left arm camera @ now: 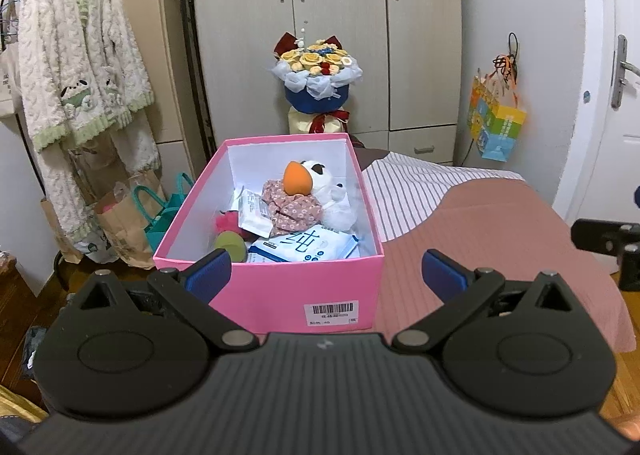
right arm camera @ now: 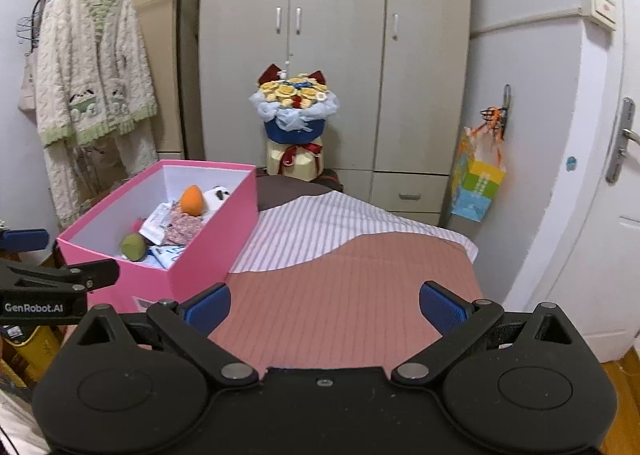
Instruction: Organize soft objects
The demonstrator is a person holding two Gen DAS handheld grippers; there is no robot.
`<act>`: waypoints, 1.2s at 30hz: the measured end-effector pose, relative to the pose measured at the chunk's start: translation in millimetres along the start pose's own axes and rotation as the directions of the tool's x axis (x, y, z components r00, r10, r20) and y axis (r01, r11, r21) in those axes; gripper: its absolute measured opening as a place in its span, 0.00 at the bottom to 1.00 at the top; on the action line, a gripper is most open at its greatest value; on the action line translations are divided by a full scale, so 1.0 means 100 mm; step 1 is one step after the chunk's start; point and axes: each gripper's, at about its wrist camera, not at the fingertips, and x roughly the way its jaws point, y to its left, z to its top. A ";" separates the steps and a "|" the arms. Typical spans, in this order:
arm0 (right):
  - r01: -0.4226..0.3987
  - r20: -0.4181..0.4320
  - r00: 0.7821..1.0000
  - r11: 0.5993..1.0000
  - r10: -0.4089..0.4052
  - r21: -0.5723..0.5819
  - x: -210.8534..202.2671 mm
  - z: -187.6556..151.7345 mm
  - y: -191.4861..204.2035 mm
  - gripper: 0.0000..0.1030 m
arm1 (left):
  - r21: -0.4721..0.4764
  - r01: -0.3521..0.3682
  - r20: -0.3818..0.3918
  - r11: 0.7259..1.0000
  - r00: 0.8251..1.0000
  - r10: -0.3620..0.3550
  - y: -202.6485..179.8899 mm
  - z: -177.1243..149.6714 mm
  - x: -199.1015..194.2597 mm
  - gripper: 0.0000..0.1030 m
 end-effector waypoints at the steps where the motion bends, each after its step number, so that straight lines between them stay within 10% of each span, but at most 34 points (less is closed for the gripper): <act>1: 0.008 0.002 1.000 1.000 -0.008 0.000 0.00 0.00 -0.01 0.99 | -0.003 -0.002 0.000 1.000 1.000 0.002 -0.02 -0.01 0.00 1.00; 36: 0.098 0.031 0.995 0.994 -0.099 0.040 -0.02 -0.14 0.02 0.99 | -0.048 -0.019 0.027 0.999 0.999 0.021 0.00 -0.13 -0.05 1.00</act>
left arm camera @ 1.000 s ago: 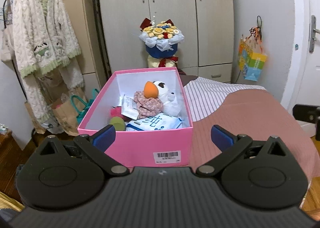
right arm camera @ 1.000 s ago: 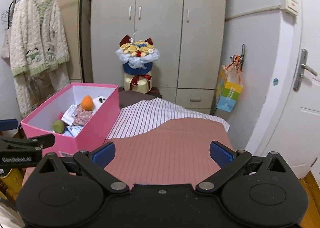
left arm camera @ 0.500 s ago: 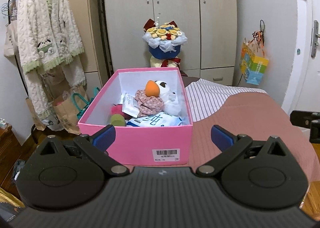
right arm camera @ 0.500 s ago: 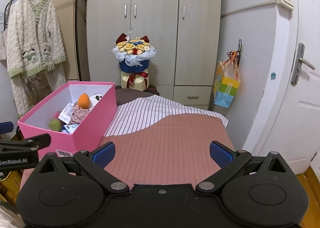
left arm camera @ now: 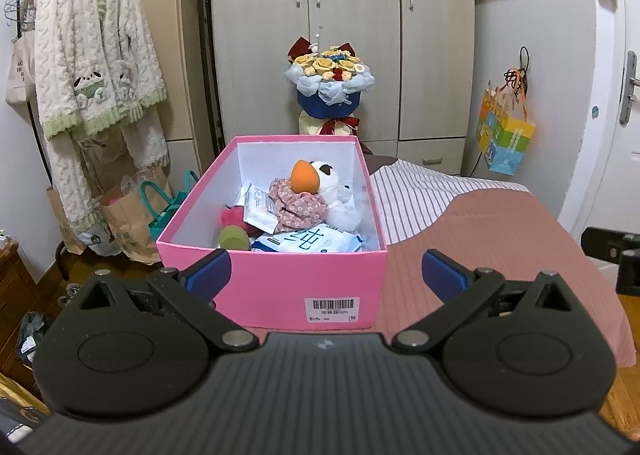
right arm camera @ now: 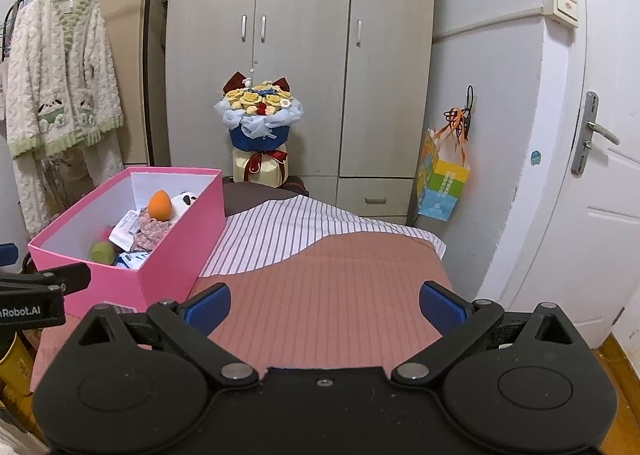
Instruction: Organize soft objects
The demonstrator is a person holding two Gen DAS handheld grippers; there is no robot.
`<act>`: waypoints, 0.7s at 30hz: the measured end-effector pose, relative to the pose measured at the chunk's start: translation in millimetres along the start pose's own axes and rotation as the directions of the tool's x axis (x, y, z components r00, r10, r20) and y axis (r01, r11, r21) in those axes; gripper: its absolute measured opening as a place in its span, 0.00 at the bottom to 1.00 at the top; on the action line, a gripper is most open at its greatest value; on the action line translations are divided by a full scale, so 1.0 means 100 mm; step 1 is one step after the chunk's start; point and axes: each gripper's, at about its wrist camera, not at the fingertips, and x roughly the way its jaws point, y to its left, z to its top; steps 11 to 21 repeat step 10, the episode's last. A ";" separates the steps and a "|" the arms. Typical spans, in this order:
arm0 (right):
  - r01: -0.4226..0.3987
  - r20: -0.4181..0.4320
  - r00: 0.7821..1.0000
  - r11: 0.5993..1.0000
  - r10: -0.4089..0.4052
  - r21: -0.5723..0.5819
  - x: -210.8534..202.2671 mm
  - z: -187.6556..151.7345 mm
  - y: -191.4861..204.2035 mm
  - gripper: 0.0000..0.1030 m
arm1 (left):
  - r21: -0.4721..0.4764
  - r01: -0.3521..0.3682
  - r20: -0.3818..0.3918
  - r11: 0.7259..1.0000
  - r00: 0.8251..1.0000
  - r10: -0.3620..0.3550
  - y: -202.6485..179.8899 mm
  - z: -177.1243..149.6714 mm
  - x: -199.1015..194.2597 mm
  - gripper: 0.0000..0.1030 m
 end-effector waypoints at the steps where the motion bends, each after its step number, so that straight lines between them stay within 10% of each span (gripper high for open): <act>1: -0.001 0.000 1.000 1.000 0.001 0.000 0.00 0.00 0.00 0.99 | 0.003 -0.004 0.000 1.000 1.000 0.004 0.00 0.00 0.00 1.00; 21: -0.013 0.001 1.000 1.000 0.013 0.011 0.01 -0.02 -0.01 0.99 | 0.013 -0.028 0.000 1.000 1.000 0.028 -0.01 0.02 -0.01 1.00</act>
